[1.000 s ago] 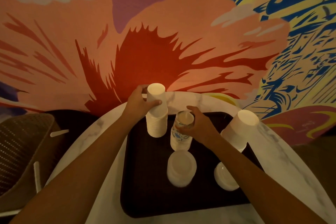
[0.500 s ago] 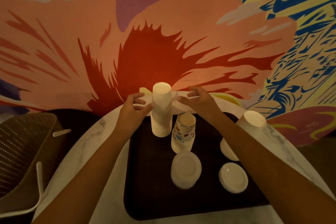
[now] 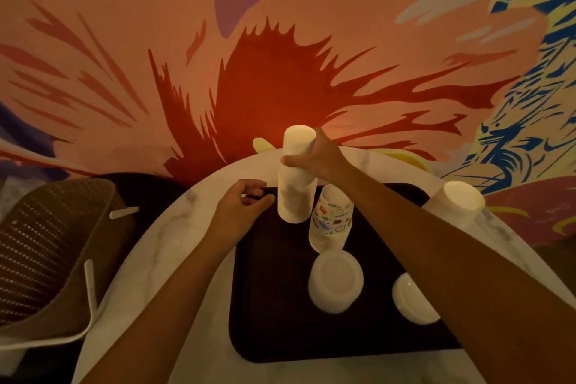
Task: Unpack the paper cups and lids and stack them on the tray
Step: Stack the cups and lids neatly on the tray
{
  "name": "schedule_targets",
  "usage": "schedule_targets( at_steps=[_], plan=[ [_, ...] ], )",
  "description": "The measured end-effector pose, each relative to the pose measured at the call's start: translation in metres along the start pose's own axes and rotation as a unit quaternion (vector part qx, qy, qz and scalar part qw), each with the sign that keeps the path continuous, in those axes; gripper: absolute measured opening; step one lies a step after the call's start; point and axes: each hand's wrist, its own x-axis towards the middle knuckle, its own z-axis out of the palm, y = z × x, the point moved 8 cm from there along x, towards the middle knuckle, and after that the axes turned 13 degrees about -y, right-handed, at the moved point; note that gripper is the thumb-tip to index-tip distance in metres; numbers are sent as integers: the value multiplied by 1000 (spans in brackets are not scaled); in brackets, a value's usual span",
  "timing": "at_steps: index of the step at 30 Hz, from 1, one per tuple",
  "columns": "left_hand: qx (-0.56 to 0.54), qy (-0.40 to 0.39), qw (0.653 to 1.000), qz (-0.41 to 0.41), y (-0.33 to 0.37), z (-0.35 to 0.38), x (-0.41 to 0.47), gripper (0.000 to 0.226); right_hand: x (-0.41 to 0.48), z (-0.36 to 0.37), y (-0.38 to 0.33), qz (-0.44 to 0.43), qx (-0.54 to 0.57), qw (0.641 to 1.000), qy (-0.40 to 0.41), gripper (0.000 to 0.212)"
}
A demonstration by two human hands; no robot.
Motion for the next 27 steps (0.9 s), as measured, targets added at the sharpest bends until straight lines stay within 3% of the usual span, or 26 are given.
schedule_targets(
  at_steps=[9,19,23,27],
  plan=[
    [8,-34,999,-6,7,22,3,30,-22,-44,33,31,-11,999,42,74],
    [23,-143,989,-2,28,88,9,77,-46,-80,67,68,9,994,88,76],
    [17,-139,989,44,38,111,8,71,-48,-78,70,62,43,993,87,76],
    [39,-79,996,26,34,110,11,64,-48,-74,71,64,57,993,83,78]
  ],
)
